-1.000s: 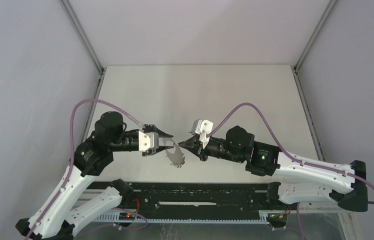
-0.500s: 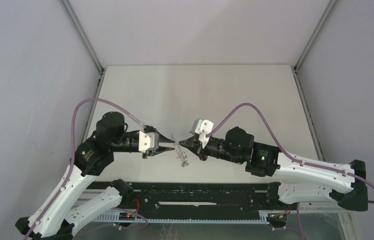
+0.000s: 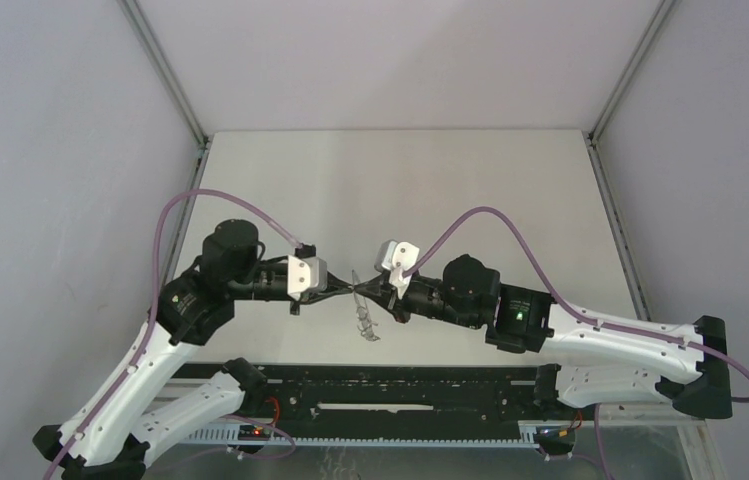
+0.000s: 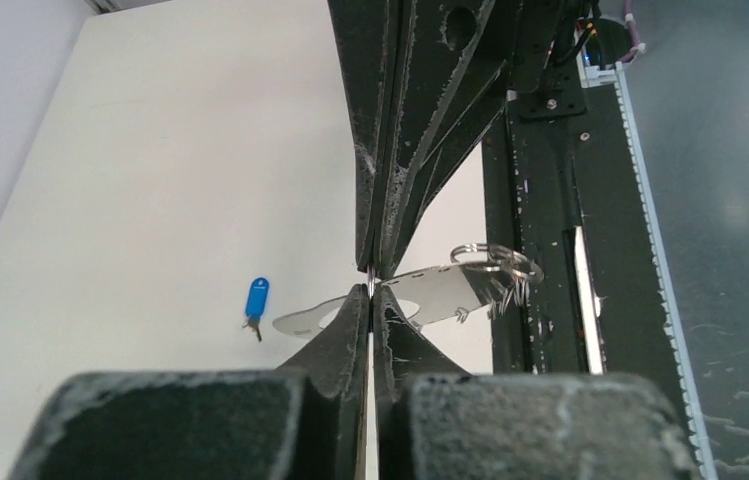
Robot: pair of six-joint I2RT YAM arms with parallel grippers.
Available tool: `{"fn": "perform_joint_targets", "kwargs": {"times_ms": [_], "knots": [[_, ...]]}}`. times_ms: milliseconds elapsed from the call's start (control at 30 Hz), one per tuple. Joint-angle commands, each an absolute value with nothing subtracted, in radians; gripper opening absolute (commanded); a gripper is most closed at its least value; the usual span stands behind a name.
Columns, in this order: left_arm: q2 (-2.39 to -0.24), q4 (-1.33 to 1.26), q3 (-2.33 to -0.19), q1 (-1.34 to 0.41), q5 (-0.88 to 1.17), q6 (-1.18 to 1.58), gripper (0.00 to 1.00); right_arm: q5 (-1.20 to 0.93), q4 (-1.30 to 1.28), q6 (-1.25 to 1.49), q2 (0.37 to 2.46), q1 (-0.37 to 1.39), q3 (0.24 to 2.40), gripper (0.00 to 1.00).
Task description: Put the keys on the keyring
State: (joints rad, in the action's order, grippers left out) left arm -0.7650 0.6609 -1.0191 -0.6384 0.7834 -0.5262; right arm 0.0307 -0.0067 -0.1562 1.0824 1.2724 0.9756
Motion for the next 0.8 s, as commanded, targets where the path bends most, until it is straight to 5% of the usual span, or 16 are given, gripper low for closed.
{"fn": "perform_joint_targets", "kwargs": {"times_ms": [0,100,200,333,767], "knots": [[-0.758,0.649,-1.024,-0.643,0.739,-0.548,0.00,0.036,0.054,-0.171,1.065,1.287,1.028,0.00],[-0.756,0.680,-1.017,-0.644,0.729,-0.622,0.00,0.012,0.055,-0.169,1.051,1.286,1.028,0.00],[-0.740,0.684,-1.019,-0.644,0.774,-0.713,0.00,-0.024,0.047,-0.173,1.007,1.278,1.018,0.31],[-0.694,0.685,-1.002,-0.644,0.887,-0.873,0.00,-0.066,0.108,-0.140,0.902,1.203,0.933,0.48],[-0.642,0.695,-0.998,-0.644,1.010,-1.074,0.00,-0.340,0.249,0.015,0.784,0.932,0.755,0.51]]}}
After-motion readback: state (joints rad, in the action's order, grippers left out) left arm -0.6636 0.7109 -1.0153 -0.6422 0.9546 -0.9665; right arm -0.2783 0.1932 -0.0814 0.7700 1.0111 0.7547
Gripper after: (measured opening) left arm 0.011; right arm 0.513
